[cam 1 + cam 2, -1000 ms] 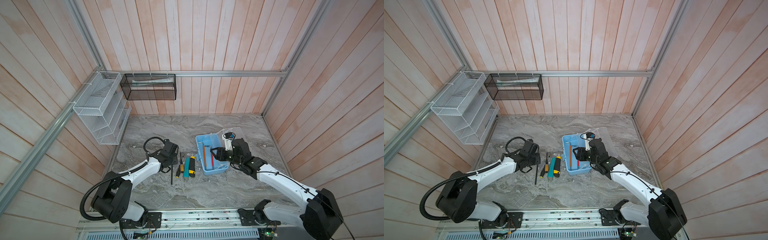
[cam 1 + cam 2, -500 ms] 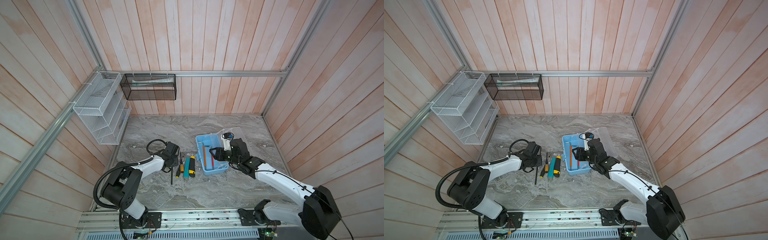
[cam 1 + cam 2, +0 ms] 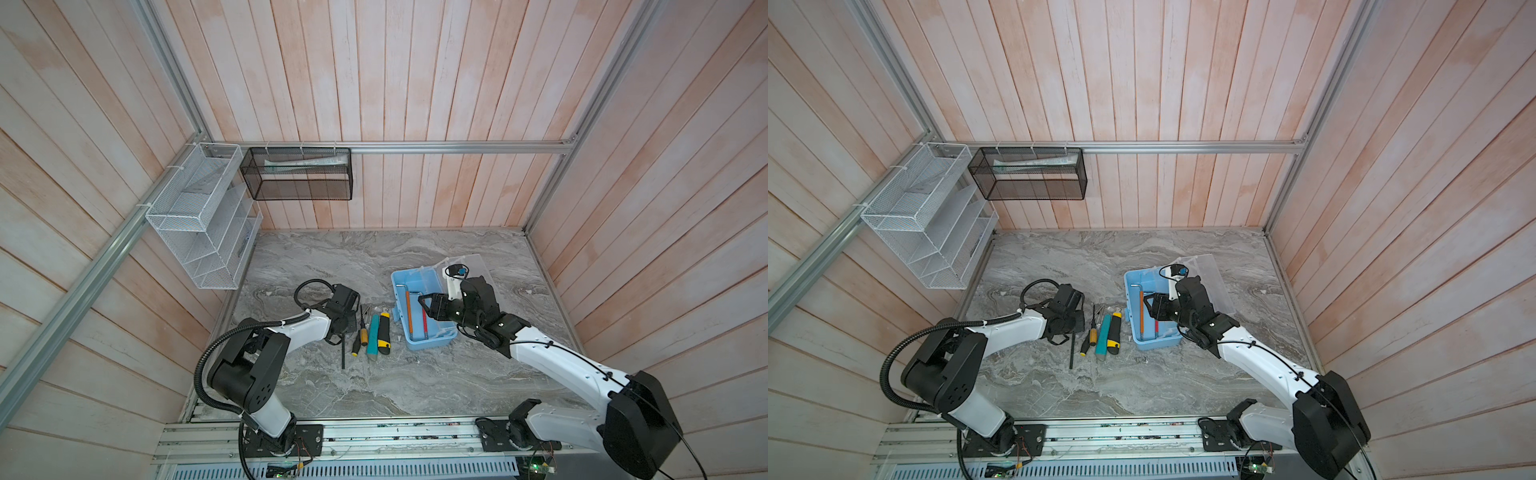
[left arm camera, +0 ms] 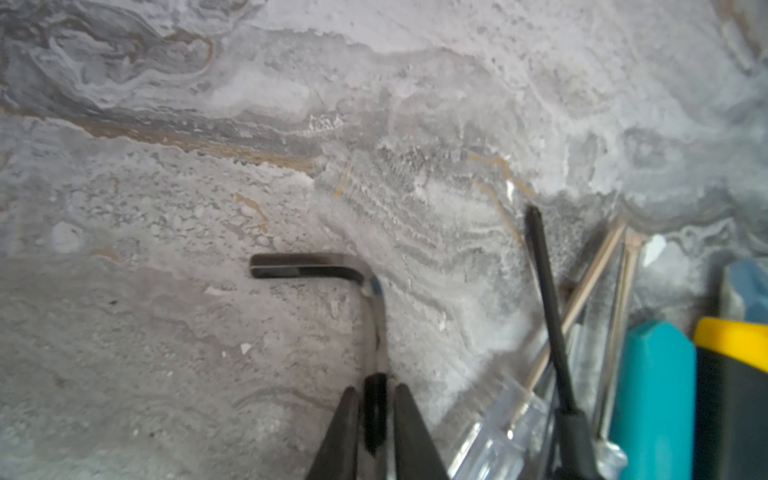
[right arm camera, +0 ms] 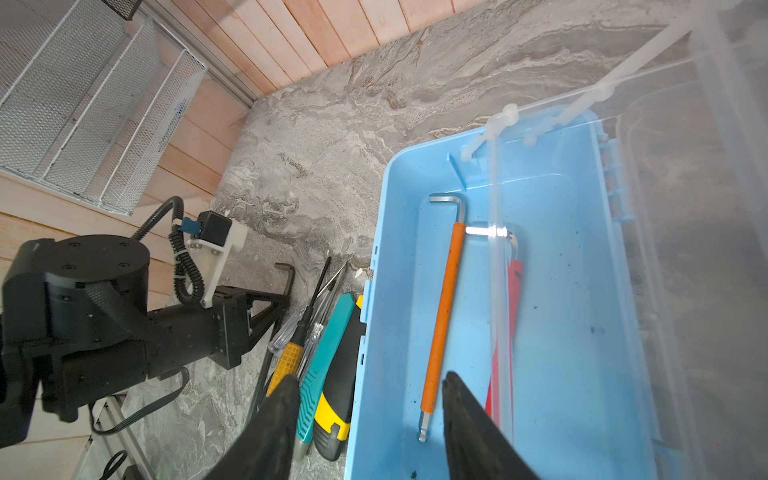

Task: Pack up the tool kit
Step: 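Grasp the black hex key's long arm with the left gripper, then carry the black hex key with left gripper over the blue box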

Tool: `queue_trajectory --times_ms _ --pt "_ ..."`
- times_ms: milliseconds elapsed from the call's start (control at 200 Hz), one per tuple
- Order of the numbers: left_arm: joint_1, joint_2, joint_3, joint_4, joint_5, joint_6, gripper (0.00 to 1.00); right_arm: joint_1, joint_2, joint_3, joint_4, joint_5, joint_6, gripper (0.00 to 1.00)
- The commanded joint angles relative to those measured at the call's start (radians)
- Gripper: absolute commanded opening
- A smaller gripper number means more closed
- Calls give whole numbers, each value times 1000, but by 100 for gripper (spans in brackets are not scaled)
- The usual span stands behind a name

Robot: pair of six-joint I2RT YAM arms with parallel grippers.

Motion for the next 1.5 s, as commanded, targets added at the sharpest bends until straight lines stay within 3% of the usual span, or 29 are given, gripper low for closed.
queue_trajectory --times_ms 0,140,345,540,675,785,970,1305,1495 --pt "5 40 -2 -34 -20 0 10 4 12 -12 25 10 1 55" --pt "8 44 14 -70 -57 14 0 5 16 -14 30 8 3 55" --pt "18 -8 16 -82 -71 31 0 5 22 -15 43 -2 9 55" --pt "22 -144 45 -108 -57 25 0 3 7 -16 50 -7 18 55" --pt "13 -255 103 -119 -12 -43 0 -9 -15 -16 51 -17 26 55" --pt "-46 -306 150 -41 51 -121 0 -23 -41 -19 53 -13 29 55" --pt "-176 -200 296 98 79 -197 0 -69 -82 -30 47 -8 32 55" --pt "-216 116 542 212 182 -218 0 -107 -164 -68 13 6 27 55" --pt "-230 235 595 222 206 -236 0 -131 -179 -88 11 0 24 55"
